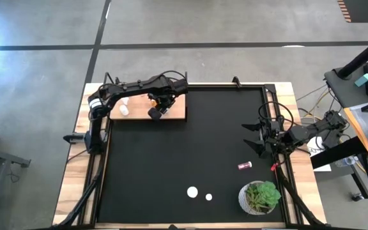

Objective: Pick and place medicine bottles onto shelf by color
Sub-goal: Put the blue pill bottle on the shelf aligned with the other blue pill bottles, then put the orange pill bottle on the shelf aligned with the orange pill bottles

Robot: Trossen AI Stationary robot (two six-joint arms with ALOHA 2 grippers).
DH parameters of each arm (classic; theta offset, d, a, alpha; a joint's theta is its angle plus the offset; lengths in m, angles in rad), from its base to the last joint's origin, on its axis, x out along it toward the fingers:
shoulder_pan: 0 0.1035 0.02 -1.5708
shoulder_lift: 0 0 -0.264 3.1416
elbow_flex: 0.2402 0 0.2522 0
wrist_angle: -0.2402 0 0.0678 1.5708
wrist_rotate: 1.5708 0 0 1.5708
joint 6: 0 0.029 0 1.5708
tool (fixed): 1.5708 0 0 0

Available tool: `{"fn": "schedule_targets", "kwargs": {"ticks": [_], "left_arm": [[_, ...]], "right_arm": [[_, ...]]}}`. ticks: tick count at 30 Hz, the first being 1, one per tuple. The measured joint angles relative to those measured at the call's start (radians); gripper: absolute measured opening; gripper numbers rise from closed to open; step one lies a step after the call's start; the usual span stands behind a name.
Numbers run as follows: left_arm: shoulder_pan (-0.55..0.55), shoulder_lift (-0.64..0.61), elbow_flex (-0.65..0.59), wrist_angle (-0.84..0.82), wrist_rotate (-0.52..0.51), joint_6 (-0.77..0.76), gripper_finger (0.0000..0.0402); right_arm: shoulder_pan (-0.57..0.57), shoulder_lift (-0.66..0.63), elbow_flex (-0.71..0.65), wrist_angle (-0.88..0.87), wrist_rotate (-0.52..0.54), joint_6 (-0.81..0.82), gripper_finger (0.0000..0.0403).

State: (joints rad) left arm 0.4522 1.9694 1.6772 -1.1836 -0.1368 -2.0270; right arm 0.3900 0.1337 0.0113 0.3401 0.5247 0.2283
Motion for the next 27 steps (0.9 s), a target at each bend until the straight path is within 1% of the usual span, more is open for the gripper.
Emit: {"fn": "schedule_targets", "kwargs": {"ticks": [5,8,19,24,27], "left_arm": [[0.0,0.0,0.0,-0.005,0.0,0.0,0.0094],[0.0,0.002,0.0,-0.004,-0.001,0.0,0.0105],[0.011,0.005,0.002,0.006,-0.012,0.005,0.02],[0.019,-0.015,0.002,0.006,-0.013,0.089,0.0238],[0.019,-0.037,0.002,0.004,-0.014,0.113,0.0257]], "right_arm": [[0.0,0.0,0.0,0.0,0.0,0.0,0.0384],[0.0,0.0,0.0,0.0,0.0,0.0,0.0384],[0.0,0.0,0.0,0.0,0.0,0.0,0.0384],[0.0,0.0,0.0,0.0,0.0,0.0,0.0384],[0.0,0.0,0.0,0.0,0.0,0.0,0.0384]]}}
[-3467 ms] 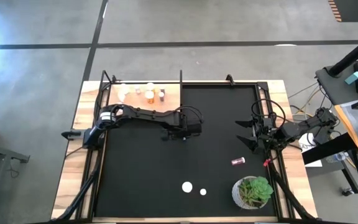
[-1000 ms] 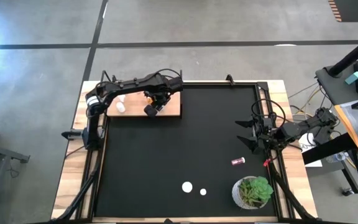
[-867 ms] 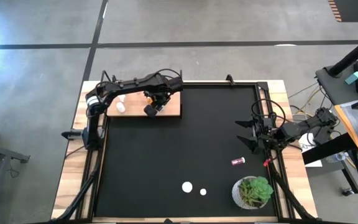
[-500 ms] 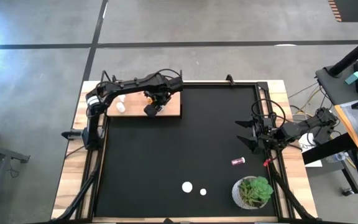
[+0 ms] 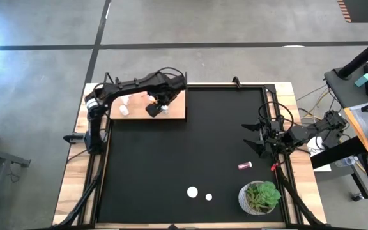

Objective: Pick and place medicine bottles onto shelf by color
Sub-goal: Put the orange pill bottle on the shelf aligned with the orange pill bottles

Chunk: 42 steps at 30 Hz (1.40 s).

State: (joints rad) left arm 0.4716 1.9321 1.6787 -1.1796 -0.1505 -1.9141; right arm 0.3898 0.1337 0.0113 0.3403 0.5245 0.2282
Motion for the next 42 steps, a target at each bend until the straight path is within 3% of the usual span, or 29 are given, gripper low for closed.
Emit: {"fn": "schedule_targets", "kwargs": {"ticks": [10,17,20,31,42], "left_arm": [[-0.007,-0.132,0.0,0.003,-0.011,0.158,0.0279],[-0.067,-0.238,0.0,-0.044,-0.011,0.503,0.0279],[-0.129,-0.258,0.0,-0.078,-0.011,0.561,0.0279],[-0.396,-0.188,-0.001,-0.054,-0.011,0.56,0.0279],[-0.546,-0.084,-0.002,0.05,0.0,0.667,0.0279]], "right_arm": [[0.0,0.0,0.0,0.0,0.0,0.0,0.0384],[0.0,0.0,0.0,0.0,0.0,0.0,0.0384],[0.0,0.0,0.0,0.0,0.0,0.0,0.0384],[0.0,0.0,0.0,0.0,0.0,0.0,0.0384],[0.0,0.0,0.0,0.0,0.0,0.0,0.0384]]}}
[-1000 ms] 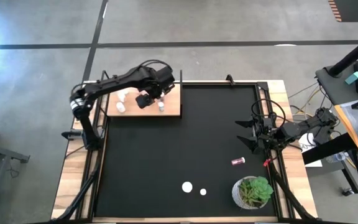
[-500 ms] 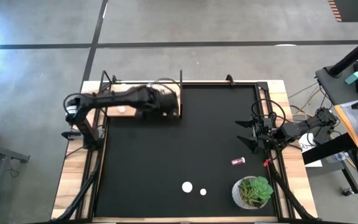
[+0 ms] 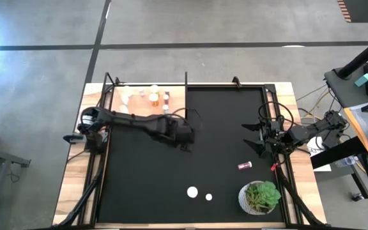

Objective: Pick and place medicine bottles onto shelf by color
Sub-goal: Put the orange pill bottle on the shelf aligned with the orange pill bottles

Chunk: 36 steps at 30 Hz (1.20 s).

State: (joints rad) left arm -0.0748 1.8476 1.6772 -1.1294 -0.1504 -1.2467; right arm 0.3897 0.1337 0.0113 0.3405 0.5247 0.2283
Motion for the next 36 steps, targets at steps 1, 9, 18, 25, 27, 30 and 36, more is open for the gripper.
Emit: {"fn": "schedule_targets", "kwargs": {"ticks": [1,9,18,25,27,30,36], "left_arm": [[-0.015,0.003,0.0,0.037,0.008,0.018,0.0279],[-0.156,0.018,0.001,0.35,0.016,0.022,0.0279],[-0.291,0.108,0.001,0.49,-0.002,-0.038,0.0279],[-0.323,0.163,0.001,0.468,-0.037,-0.026,0.0279],[-0.335,0.168,0.0,0.465,-0.022,-0.019,0.0279],[-0.36,0.171,0.0,0.475,-0.016,0.002,0.0279],[-0.397,0.179,0.001,0.528,-0.043,0.091,0.0279]], "right_arm": [[0.0,0.0,0.0,0.0,0.0,0.0,0.0384],[0.0,0.0,0.0,0.0,0.0,0.0,0.0384],[0.0,0.0,0.0,-0.001,0.0,0.0,0.0384],[0.0,0.0,0.0,-0.001,0.0,0.0,0.0384],[0.0,0.0,0.0,0.0,0.0,0.0,0.0384],[0.0,0.0,0.0,0.0,0.0,0.0,0.0384],[0.0,0.0,0.0,0.0,0.0,0.0,0.0384]]}}
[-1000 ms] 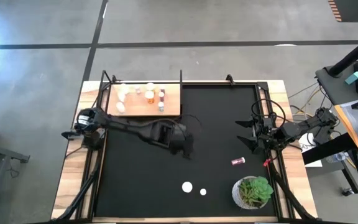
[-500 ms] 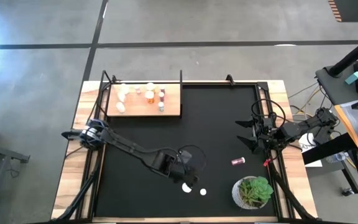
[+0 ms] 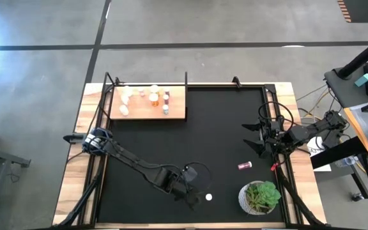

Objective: Pick and place medicine bottles onto shelf by color
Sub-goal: Put the orange pill bottle on the shelf aligned with the orange pill bottles

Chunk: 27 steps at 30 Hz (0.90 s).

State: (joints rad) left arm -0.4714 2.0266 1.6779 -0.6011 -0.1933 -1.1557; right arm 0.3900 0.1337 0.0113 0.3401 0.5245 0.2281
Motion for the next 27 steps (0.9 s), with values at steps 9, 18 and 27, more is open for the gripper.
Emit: {"fn": "schedule_targets", "kwargs": {"ticks": [9,18,27], "left_arm": [[-0.011,0.0,0.0,0.017,-0.025,0.088,0.0279],[-0.021,0.001,0.0,0.014,-0.126,0.069,0.0279],[-0.023,0.051,-0.001,0.024,-0.122,0.04,0.0299]], "right_arm": [[0.0,0.0,0.0,0.0,0.0,0.0,0.0384],[0.0,0.0,0.0,0.0,0.0,0.0,0.0384],[0.0,0.0,0.0,0.0,0.0,0.0,0.0384]]}}
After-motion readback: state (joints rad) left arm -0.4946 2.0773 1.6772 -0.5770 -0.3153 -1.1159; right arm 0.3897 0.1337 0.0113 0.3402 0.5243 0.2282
